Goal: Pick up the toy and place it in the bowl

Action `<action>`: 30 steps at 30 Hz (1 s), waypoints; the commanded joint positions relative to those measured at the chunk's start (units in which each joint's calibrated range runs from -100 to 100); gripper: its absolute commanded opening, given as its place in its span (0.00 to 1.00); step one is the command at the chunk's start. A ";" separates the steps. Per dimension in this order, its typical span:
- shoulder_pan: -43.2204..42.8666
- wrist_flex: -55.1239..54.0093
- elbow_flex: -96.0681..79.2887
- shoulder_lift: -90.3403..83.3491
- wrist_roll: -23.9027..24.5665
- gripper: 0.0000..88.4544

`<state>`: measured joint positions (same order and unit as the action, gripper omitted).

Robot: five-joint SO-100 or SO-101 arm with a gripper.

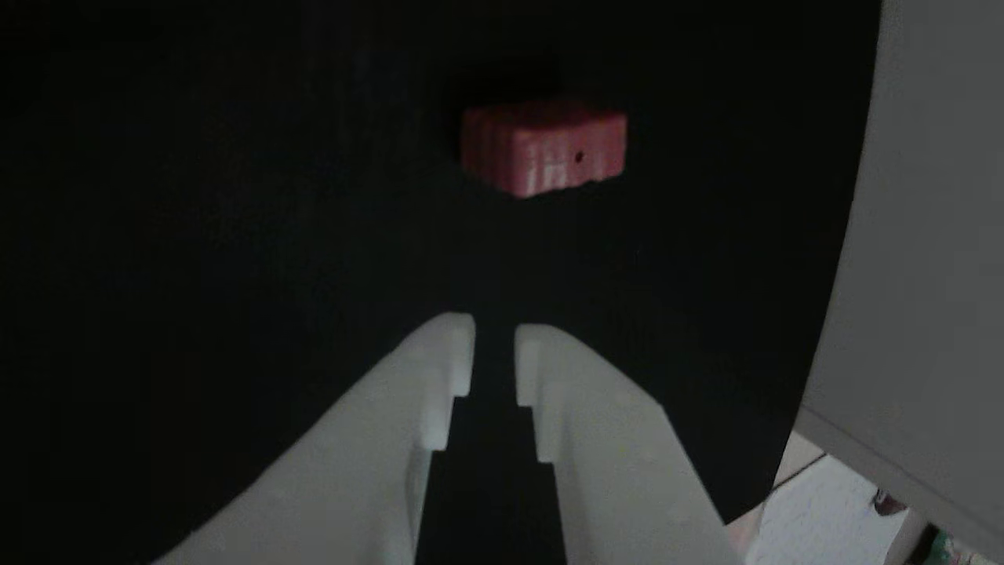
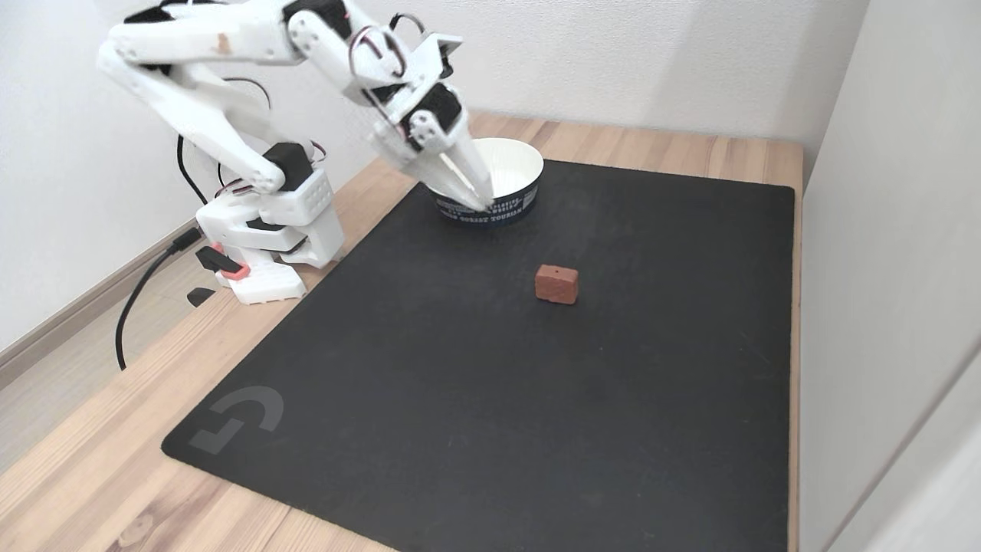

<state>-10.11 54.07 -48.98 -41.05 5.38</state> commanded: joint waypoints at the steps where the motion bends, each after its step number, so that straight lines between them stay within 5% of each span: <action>1: -0.80 4.10 15.86 9.58 0.26 0.03; 30: 3.38 21.79 62.73 53.26 0.26 0.03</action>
<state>-7.12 75.09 9.68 11.32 5.69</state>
